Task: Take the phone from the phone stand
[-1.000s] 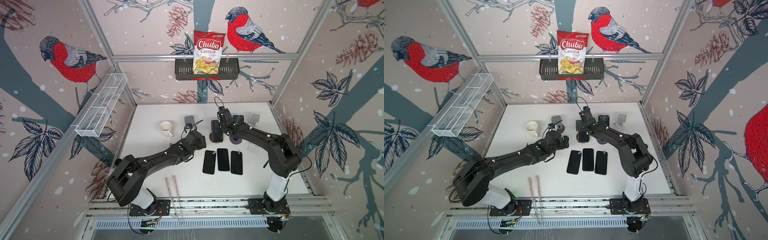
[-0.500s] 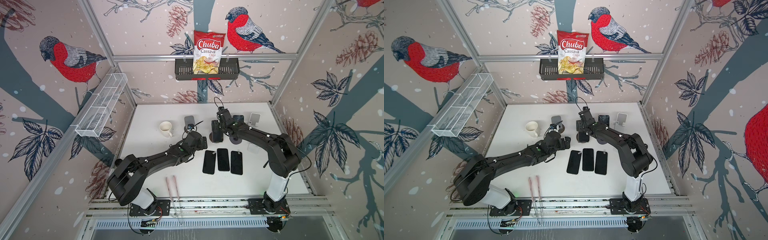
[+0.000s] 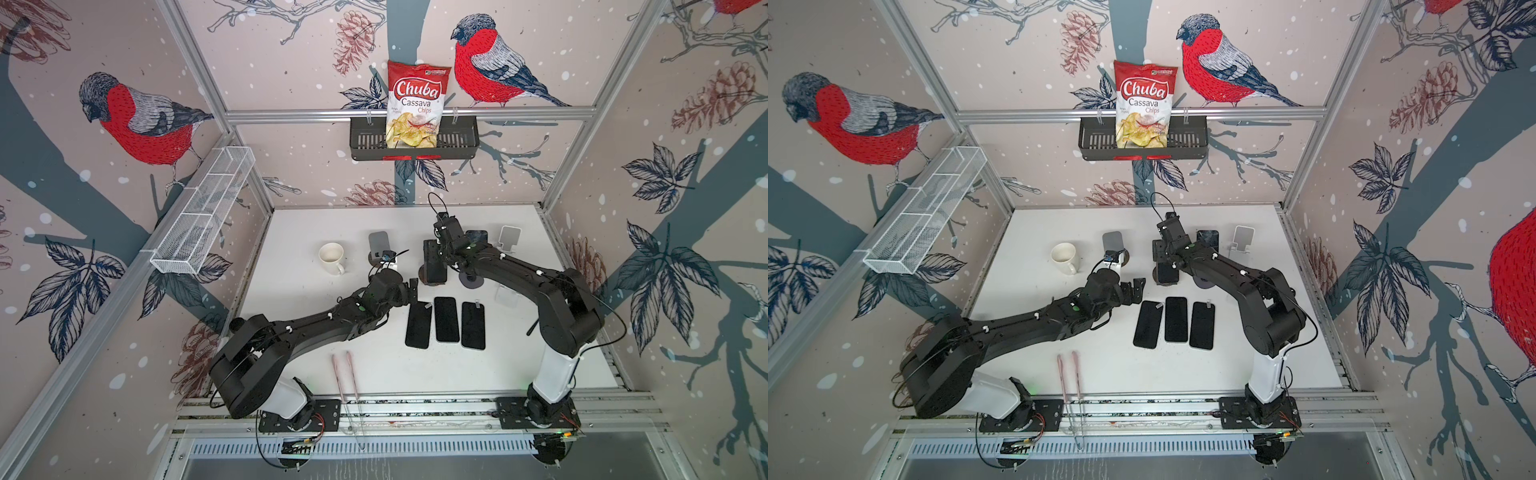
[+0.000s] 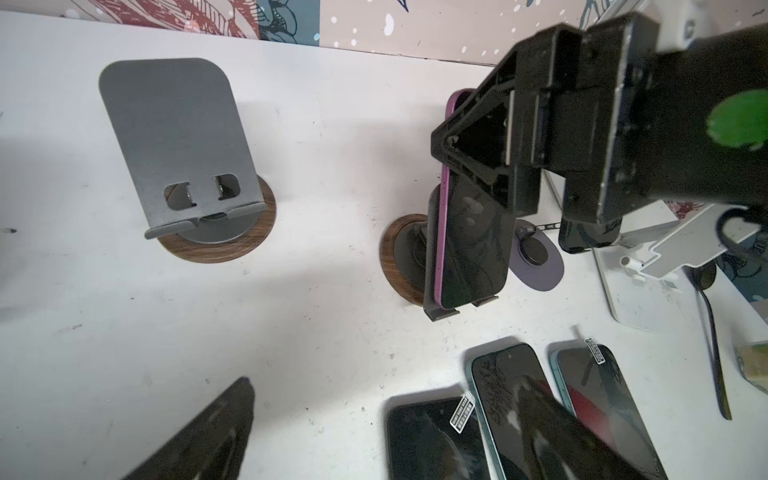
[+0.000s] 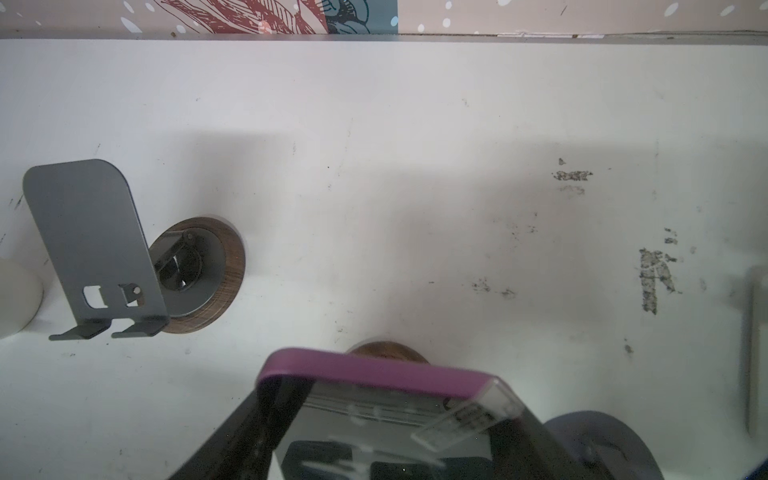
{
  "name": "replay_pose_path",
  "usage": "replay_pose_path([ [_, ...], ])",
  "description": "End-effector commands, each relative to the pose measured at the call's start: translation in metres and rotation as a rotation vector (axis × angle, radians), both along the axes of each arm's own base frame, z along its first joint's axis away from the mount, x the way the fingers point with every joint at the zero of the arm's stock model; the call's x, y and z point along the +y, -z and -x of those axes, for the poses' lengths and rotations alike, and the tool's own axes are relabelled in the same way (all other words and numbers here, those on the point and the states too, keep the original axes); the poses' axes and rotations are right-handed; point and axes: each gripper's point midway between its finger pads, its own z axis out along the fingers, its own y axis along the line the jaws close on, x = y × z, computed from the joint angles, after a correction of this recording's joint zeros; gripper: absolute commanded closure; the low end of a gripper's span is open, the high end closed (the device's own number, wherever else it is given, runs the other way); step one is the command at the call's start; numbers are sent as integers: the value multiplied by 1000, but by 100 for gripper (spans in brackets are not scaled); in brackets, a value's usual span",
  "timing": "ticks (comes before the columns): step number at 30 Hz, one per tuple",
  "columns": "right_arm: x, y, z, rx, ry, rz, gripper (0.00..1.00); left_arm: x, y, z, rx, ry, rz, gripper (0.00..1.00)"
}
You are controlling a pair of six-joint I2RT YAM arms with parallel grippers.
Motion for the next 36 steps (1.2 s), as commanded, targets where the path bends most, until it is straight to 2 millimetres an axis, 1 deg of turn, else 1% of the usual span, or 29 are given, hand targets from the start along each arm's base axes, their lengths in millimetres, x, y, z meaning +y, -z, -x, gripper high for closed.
replay_pose_path([
  [1, 3, -18, -4, -36, 8, -31, 38, -4, -22, -4, -110, 15, 9, 3],
  [4, 3, -24, -3, -36, 8, -41, 38, -9, -31, 2, -175, 30, 1, 3],
  [8, 4, -31, -1, -39, 6, -58, 38, -21, -44, 14, -298, 85, -44, 4],
  [12, 6, -41, 2, -46, 1, -75, 38, -35, -55, 24, -401, 122, -43, 3],
  [18, 6, -55, 9, -53, -1, -96, 38, -50, -60, 27, -479, 121, -36, 3],
  [23, 7, -66, 17, -70, -3, -110, 38, -61, -59, 25, -578, 72, -58, 3],
  [26, 6, -71, 20, -87, 2, -110, 38, -68, -63, 23, -620, 33, -49, 3],
  [31, 2, -73, 25, -109, 18, -103, 38, -85, -62, 14, -609, 15, -31, 3],
  [36, 1, -75, 31, -122, 26, -107, 38, -90, -60, 4, -604, -39, -25, 3],
])
